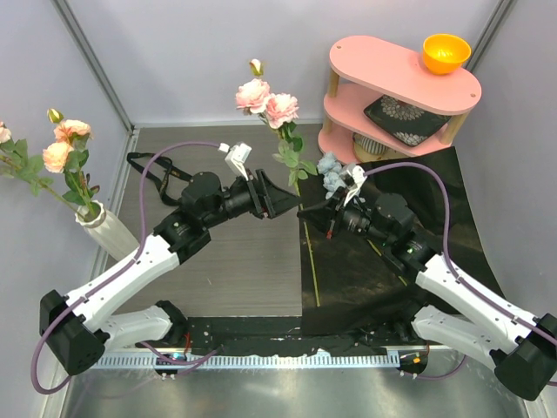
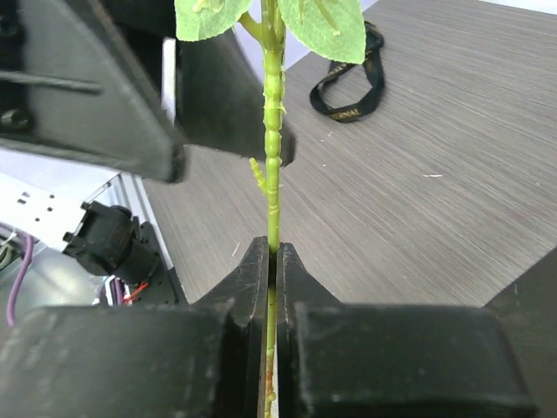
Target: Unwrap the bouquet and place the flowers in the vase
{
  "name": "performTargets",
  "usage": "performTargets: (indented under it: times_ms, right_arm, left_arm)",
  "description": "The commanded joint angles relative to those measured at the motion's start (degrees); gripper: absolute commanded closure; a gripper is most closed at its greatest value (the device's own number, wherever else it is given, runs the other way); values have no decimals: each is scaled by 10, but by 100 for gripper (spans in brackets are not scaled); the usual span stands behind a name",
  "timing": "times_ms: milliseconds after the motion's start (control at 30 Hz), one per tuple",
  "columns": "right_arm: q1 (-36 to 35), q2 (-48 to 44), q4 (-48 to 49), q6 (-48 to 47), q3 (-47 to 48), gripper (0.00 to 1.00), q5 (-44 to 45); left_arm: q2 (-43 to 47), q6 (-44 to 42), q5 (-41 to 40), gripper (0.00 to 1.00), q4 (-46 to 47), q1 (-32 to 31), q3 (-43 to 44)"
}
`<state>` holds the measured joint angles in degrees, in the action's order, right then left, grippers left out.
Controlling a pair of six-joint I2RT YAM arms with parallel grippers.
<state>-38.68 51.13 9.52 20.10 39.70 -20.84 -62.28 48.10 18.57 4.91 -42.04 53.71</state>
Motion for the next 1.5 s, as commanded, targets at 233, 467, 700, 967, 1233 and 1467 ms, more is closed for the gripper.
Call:
performTargets:
  times_ms: [233,467,700,967,1233,1467]
  right_arm:
    - [-4,-9,45,10,11,99,-89]
    - [-8,5,36,15,20,69,-104]
    - [-8,-11,-61,-26,37,39,76]
    - [-8,4,-55,-23,32,37,78]
    - [-8,32,-49,-16,45,38,63]
    - [-7,36,-46,-10,43,37,62]
  left_arm:
    - [-9,-28,-20,67,-9,-2,52]
    - [14,-126,-67,100,-121,-2,96]
    - [90,-300,-336,100,-393,-2,222]
    - [154,-461,-704,100,-498,-2,336]
    - [146,-760,-870,100,-223,-2,401]
    - [79,-929,-859,100,-62,-2,473]
